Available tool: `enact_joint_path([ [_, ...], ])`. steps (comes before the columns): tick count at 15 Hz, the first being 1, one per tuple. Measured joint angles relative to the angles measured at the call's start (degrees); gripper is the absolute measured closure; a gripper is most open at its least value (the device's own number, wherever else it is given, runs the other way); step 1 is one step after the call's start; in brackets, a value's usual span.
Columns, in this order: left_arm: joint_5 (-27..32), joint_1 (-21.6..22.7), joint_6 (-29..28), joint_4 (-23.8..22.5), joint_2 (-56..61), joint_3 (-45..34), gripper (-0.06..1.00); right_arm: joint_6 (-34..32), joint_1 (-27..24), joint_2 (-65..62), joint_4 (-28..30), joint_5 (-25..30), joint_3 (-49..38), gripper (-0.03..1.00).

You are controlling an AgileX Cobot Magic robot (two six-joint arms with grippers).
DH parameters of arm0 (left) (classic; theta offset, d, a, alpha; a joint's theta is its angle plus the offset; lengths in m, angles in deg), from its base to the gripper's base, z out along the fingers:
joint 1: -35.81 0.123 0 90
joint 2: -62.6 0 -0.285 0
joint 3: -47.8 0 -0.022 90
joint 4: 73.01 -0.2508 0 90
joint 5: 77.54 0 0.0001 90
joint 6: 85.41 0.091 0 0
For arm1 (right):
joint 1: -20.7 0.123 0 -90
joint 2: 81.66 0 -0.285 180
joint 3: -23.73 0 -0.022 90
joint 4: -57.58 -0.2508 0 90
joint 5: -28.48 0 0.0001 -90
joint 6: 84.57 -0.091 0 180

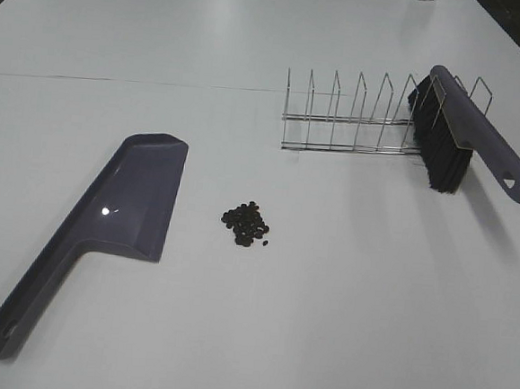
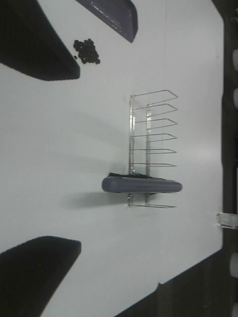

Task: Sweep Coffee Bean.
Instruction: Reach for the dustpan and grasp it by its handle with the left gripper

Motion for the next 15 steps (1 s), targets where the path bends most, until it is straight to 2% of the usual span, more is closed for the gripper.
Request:
enact_joint_path([
  [5,4.3,0.0,0.1,1.7,0.0,-5.1,-0.05,0.0,0.0,0.0,0.1,5.1,-4.2,0.21],
  [7,4.6,0.0,0.7,2.1,0.0,-5.3,-0.05,-0.1,0.0,0.0,0.2,5.8,-7.6,0.21],
  [15,4.6,0.0,0.7,2.3,0.0,-5.3,-0.05,-0.1,0.0,0.0,0.2,6.0,-7.7,0.21],
])
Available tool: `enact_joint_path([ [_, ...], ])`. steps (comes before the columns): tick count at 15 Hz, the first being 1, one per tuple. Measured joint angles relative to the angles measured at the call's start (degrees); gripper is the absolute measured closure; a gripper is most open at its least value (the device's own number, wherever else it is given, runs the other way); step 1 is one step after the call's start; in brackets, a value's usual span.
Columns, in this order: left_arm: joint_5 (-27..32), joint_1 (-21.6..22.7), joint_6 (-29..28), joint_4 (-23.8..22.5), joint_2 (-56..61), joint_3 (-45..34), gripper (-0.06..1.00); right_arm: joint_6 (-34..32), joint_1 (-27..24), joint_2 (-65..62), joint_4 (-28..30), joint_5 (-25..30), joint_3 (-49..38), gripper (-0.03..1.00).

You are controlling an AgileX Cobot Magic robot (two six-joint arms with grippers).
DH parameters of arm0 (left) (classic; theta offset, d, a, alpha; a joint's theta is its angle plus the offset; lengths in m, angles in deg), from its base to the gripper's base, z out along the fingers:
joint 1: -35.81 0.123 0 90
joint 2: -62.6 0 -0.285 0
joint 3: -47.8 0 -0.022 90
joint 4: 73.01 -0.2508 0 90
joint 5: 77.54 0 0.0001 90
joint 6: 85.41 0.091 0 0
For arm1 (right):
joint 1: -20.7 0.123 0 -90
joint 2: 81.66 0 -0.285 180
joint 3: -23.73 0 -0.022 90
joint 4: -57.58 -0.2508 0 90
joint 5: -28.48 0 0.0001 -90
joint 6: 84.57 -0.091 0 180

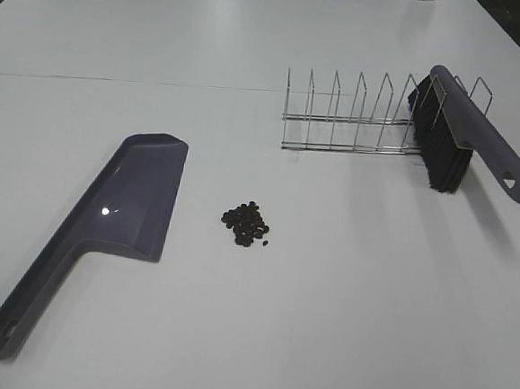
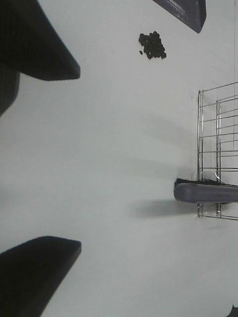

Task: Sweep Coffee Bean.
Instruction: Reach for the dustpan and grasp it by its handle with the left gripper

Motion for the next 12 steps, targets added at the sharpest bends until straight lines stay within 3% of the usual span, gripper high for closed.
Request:
enact_joint_path([
  [12,0.0,0.0,0.0,0.0,0.0,0.0,-0.05,0.0,0.0,0.0,0.0,0.0,0.0,0.21],
])
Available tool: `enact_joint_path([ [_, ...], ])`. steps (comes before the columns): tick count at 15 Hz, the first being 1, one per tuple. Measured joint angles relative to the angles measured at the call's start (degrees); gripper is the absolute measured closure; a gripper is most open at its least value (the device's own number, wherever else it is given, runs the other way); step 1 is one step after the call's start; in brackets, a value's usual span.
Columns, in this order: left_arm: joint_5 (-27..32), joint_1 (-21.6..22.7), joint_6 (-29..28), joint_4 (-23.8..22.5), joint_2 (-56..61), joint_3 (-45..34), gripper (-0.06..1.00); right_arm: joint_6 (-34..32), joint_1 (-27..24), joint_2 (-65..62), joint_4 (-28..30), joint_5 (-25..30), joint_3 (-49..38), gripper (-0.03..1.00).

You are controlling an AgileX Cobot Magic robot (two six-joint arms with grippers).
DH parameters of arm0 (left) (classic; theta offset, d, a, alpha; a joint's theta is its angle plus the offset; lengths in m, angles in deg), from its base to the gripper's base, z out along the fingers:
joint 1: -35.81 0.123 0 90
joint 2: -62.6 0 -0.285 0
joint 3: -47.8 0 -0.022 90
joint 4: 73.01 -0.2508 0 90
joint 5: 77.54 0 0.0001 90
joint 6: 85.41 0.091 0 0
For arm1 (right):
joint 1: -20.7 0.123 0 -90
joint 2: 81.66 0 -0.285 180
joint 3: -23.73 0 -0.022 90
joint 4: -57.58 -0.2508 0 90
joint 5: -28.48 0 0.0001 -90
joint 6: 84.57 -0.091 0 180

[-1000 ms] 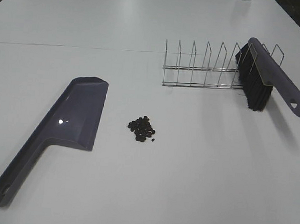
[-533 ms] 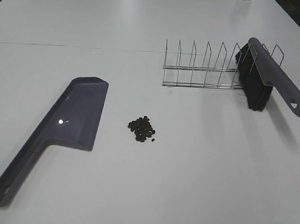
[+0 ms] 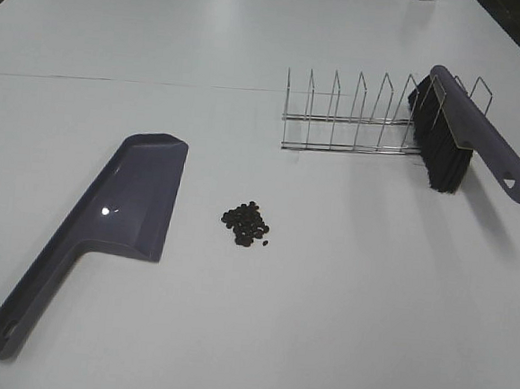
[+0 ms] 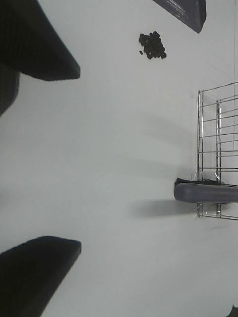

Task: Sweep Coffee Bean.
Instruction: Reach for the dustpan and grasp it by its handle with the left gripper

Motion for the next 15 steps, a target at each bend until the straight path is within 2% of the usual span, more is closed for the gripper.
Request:
enact_joint_path([
  [15,0.0,0.0,0.0,0.0,0.0,0.0,-0.05,0.0,0.0,0.0,-0.1,0.0,0.0,0.21],
])
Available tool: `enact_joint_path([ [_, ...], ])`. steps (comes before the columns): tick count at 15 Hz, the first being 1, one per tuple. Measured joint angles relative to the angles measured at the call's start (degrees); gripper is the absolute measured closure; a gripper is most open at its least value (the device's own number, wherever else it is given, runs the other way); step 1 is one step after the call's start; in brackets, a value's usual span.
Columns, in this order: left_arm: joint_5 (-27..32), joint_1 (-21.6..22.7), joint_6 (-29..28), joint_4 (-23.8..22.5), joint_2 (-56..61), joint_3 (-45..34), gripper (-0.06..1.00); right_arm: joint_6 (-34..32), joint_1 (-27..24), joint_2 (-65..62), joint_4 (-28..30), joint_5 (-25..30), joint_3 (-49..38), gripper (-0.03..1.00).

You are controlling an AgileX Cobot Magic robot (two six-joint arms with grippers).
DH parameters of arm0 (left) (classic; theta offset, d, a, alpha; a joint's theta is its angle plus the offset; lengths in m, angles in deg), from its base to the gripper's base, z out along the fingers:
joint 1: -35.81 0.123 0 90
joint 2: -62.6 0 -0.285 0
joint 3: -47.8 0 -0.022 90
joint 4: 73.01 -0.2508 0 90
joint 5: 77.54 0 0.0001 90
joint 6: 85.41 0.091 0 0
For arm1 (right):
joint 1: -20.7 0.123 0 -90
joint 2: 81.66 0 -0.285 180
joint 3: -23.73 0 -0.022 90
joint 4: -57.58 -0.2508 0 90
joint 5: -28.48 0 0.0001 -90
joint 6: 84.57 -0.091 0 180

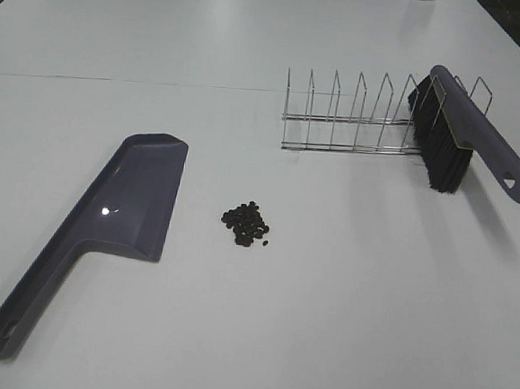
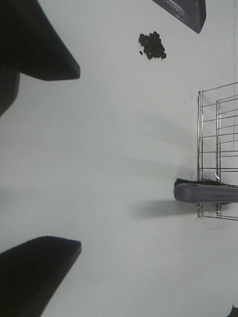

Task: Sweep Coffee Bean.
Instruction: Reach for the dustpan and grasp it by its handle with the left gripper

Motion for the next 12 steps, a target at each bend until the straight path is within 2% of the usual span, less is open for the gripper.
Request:
enact_joint_path([
  [12,0.0,0.0,0.0,0.0,0.0,0.0,-0.05,0.0,0.0,0.0,0.0,0.0,0.0,0.21],
])
